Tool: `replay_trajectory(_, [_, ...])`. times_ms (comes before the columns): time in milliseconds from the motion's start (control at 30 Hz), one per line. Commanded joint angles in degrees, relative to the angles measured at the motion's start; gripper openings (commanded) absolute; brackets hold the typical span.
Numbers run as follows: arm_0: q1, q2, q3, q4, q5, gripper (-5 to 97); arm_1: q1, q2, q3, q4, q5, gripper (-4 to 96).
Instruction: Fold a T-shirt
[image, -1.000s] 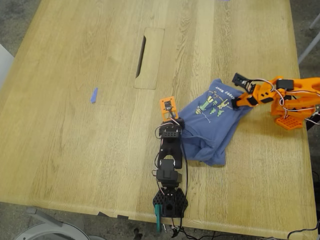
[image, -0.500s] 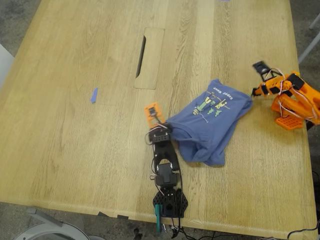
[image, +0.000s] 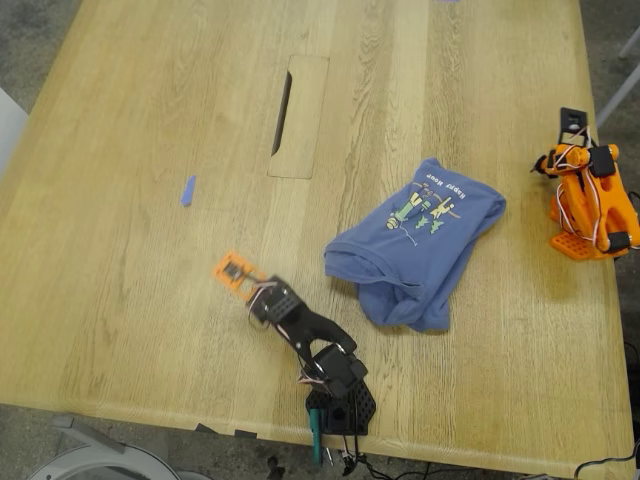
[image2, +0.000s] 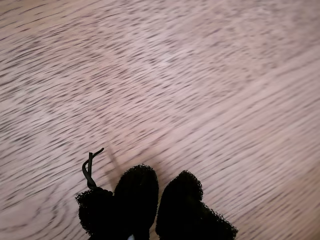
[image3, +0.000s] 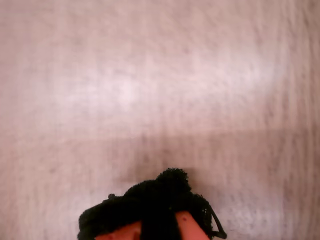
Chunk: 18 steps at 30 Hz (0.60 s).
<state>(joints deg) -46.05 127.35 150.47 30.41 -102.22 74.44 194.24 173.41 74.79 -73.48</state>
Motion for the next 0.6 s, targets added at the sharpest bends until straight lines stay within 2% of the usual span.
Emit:
replay_trajectory(0, [-7.3, 9.3, 3.7, 2.0, -0.4, 7, 6.2, 0.4, 0.9, -1.1, -0.3, -0.1])
replay_trajectory(367, [-32.3, 30.0, 19.2, 7.4, -0.6, 0, 33.0, 0.3, 9.2, -6.2, -3.6, 0.0])
replay_trajectory(467, [-38.0, 41.5, 25.2, 11.1, 2.1, 0, 33.6, 0.0, 11.2, -6.9, -2.8, 0.0])
replay_trajectory(500, [-39.6, 44.6, 25.3, 16.6, 3.2, 0, 33.7, 0.7, 12.0, -6.4, -4.9, 0.0])
replay_trajectory(533, [-40.3, 46.4, 25.3, 20.1, 2.9, 0, 35.8, 0.8, 13.2, -6.1, -9.8, 0.0])
replay_trajectory(567, [-40.6, 47.0, 25.3, 21.2, 2.4, 0, 37.4, 0.8, 13.5, -6.2, -11.3, 0.0])
